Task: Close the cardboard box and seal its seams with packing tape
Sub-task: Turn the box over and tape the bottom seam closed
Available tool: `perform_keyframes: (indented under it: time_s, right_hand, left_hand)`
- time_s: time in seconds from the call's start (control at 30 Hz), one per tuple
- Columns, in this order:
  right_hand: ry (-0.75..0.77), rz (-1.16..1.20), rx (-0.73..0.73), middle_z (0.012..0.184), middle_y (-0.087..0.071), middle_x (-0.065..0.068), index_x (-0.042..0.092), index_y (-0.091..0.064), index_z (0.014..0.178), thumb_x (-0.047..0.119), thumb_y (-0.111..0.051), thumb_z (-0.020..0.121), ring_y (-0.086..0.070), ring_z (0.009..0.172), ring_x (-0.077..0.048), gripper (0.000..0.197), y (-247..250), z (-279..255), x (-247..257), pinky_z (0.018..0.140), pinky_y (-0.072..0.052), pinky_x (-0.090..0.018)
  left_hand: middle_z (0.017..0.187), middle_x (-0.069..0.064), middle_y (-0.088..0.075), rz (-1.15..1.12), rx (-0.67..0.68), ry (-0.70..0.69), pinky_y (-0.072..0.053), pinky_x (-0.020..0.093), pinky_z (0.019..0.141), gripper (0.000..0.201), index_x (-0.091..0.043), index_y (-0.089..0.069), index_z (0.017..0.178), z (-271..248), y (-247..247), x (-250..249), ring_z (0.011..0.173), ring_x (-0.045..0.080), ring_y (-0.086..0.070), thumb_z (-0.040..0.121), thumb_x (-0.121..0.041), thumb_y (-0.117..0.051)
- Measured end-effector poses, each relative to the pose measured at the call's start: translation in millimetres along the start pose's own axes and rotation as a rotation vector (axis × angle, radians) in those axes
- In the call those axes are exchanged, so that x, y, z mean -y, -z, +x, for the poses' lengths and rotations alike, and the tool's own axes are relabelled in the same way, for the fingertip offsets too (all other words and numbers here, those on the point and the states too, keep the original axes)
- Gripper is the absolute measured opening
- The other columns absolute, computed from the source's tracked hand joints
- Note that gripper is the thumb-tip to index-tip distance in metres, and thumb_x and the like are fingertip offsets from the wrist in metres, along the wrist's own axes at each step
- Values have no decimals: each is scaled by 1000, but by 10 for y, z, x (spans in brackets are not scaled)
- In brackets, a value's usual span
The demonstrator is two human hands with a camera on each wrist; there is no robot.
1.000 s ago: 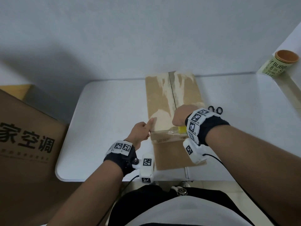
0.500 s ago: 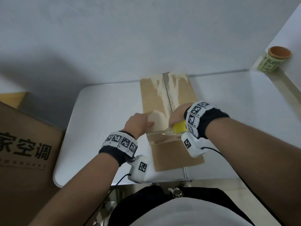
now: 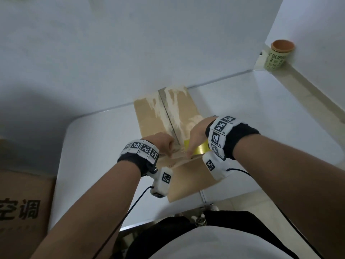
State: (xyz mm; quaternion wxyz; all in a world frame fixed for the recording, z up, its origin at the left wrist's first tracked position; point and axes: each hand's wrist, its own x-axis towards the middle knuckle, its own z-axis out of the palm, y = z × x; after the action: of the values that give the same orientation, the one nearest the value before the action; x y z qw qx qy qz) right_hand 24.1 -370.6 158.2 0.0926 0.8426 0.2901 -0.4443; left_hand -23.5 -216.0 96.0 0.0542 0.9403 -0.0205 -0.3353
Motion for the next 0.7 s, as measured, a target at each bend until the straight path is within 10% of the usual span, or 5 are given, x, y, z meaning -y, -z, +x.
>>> perform_keyframes:
  time_s: [0.13, 0.27, 0.43, 0.7]
  right_hand:
    - [-7, -52, 24, 125, -61, -2, 18, -65, 117, 57, -65, 81, -60, 113, -26, 53, -33, -125, -143, 89, -47, -29]
    - [-119, -33, -241, 112, -64, -9, 15, -66, 116, 37, -72, 81, -61, 108, -32, 42, -159, -140, -365, 77, -40, -32]
    - [-268, -91, -352, 69, -55, 5, 29, -63, 80, 76, -61, 53, -54, 71, -18, 54, -311, 534, -923, 96, -24, -63]
    - [-323, 29, -476, 64, -52, 8, 22, -55, 76, 73, -64, 67, -48, 55, -12, 52, -316, 134, -841, 71, -33, -31]
  left_hand:
    - [75, -4, -54, 12, 31, 27, -41, 29, 68, 26, -19, -51, 77, 17, 42, -37, 78, 20, -53, 77, -26, -76]
    - [70, -5, -55, -11, 58, 70, -40, 26, 61, 29, -20, -49, 71, 18, 61, -34, 70, 16, -53, 76, -22, -77]
    - [70, -4, -59, -37, 76, 95, -43, 25, 63, 28, -20, -49, 71, 29, 91, -50, 66, 12, -57, 76, -23, -77]
    - [66, -5, -58, -78, 86, 127, -39, 23, 57, 30, -19, -47, 71, 14, 80, -70, 60, 8, -53, 77, -20, -76]
